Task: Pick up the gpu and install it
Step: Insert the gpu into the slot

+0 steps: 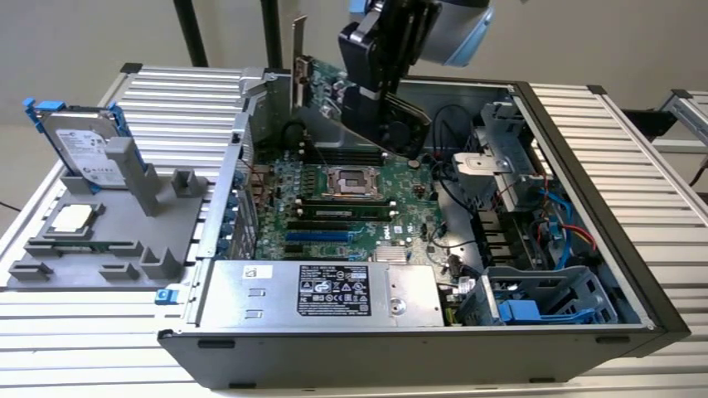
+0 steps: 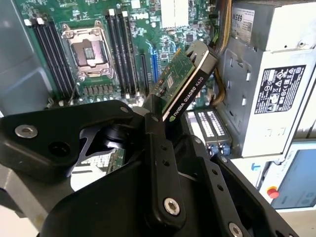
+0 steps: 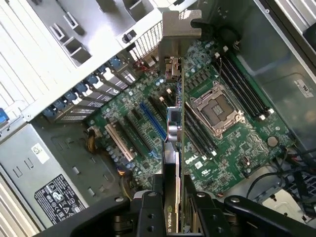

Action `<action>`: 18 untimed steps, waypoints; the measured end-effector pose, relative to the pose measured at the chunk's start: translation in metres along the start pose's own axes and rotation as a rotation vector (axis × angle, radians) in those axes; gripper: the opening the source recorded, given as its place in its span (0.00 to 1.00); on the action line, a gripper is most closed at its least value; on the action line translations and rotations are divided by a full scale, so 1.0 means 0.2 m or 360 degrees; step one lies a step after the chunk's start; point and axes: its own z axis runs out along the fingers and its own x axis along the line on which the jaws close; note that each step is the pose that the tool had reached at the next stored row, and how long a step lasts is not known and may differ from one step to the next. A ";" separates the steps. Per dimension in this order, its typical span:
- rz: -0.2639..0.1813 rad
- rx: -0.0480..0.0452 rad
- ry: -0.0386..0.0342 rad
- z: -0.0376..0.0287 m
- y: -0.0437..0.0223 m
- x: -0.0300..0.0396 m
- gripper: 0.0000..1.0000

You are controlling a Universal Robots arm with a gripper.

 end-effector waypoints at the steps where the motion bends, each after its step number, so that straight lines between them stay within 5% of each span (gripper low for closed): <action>1: -0.0018 0.0001 0.0001 0.000 0.000 0.000 0.00; 18: -0.0282 0.0014 0.0013 -0.001 0.000 0.000 0.00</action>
